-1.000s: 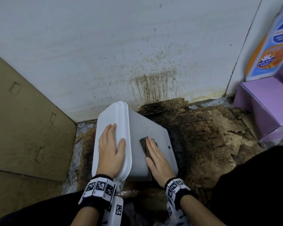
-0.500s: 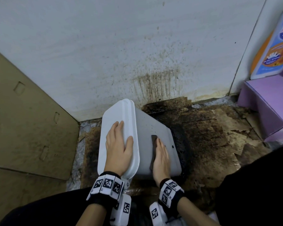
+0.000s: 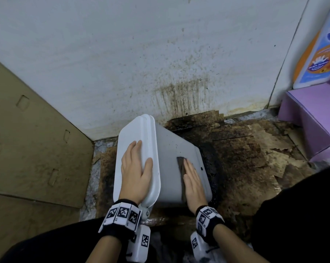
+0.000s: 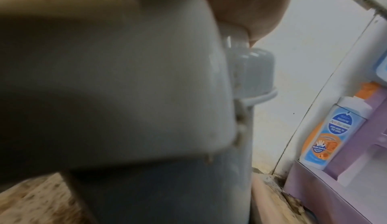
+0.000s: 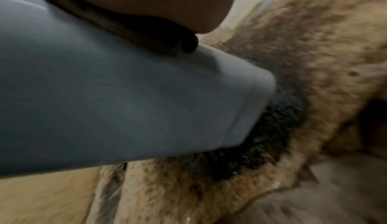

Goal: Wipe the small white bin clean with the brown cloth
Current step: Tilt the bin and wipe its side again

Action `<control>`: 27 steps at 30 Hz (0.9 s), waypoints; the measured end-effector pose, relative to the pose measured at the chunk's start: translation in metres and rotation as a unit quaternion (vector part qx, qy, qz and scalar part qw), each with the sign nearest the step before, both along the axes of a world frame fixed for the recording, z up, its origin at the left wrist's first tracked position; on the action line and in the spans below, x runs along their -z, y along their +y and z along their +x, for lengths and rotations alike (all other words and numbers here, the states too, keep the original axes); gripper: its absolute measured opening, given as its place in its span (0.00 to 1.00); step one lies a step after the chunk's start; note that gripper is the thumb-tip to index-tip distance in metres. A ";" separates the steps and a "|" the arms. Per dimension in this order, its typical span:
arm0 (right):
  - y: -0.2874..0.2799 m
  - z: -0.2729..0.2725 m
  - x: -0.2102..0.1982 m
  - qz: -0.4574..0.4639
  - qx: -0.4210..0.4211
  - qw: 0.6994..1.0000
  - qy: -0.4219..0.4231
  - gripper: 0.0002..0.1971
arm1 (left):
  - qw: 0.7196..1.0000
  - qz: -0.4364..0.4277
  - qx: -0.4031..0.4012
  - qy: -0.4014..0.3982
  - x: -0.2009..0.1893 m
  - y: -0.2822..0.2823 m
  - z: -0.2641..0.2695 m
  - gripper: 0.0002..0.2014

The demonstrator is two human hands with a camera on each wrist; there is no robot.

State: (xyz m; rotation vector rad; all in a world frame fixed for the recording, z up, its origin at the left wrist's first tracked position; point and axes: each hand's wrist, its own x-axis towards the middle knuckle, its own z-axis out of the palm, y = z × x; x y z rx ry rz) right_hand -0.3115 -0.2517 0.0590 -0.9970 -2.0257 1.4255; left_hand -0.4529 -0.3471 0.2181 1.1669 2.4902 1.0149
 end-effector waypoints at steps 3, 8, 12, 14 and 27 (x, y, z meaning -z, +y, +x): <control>0.017 0.011 0.031 -0.111 0.050 0.992 -0.042 0.24 | 1.000 0.005 0.002 -0.009 0.000 -0.003 -0.002 0.31; 0.022 0.010 0.030 -0.157 0.089 0.980 -0.090 0.26 | 1.000 -0.001 0.001 -0.005 0.000 -0.006 -0.004 0.30; 0.007 0.002 0.012 -0.121 0.025 0.990 -0.063 0.24 | 1.000 -0.009 -0.005 -0.002 0.002 -0.008 -0.009 0.31; -0.004 -0.003 -0.004 -0.102 0.016 0.994 -0.034 0.25 | 1.000 -0.009 0.000 0.004 0.003 -0.007 -0.008 0.31; 0.015 -0.056 -0.085 0.019 -0.232 0.972 0.026 0.28 | 1.000 -0.022 0.019 0.005 0.010 -0.011 -0.014 0.33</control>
